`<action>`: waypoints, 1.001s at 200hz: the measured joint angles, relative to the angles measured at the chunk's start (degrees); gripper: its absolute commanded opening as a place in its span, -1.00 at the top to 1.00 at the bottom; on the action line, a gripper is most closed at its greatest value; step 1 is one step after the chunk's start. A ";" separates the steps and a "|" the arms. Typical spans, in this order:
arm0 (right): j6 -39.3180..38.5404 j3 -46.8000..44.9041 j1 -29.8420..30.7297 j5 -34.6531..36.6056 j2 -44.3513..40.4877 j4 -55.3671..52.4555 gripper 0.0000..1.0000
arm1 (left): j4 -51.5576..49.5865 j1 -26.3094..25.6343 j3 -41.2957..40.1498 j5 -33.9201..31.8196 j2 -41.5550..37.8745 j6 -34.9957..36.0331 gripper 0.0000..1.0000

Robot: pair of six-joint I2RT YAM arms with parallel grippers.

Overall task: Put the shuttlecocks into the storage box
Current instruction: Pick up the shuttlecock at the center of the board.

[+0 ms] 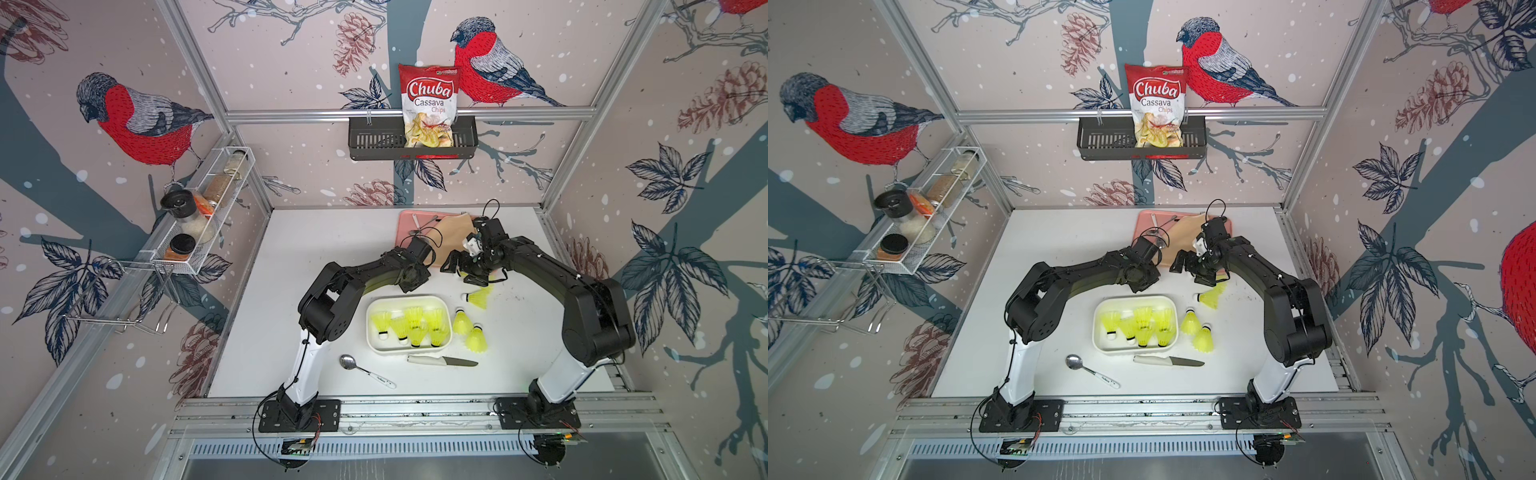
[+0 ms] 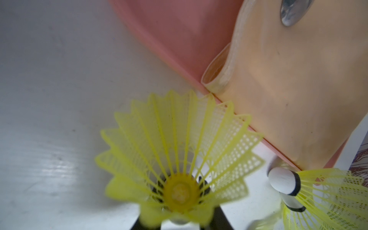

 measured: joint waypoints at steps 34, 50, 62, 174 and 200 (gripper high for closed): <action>0.02 -0.07 0.22 0.00 -0.02 0.24 -0.95 | -0.09 -0.26 -0.26 -1.09 -0.35 0.98 0.63; 0.17 -0.07 0.35 0.00 -0.02 0.46 -0.95 | -0.44 -0.33 -0.46 -1.46 -0.68 1.27 0.64; 0.17 -0.07 0.61 0.00 -0.02 0.48 -0.95 | -0.85 -0.37 -0.61 -1.95 -1.18 1.36 0.64; -0.52 1.53 1.68 -3.58 -0.39 0.98 -0.91 | -6.05 -0.52 -1.64 -4.31 -11.32 8.87 0.66; -1.31 1.64 1.81 -5.03 -1.53 1.01 -0.91 | -8.50 -0.52 -2.97 -4.24 -15.89 11.32 0.67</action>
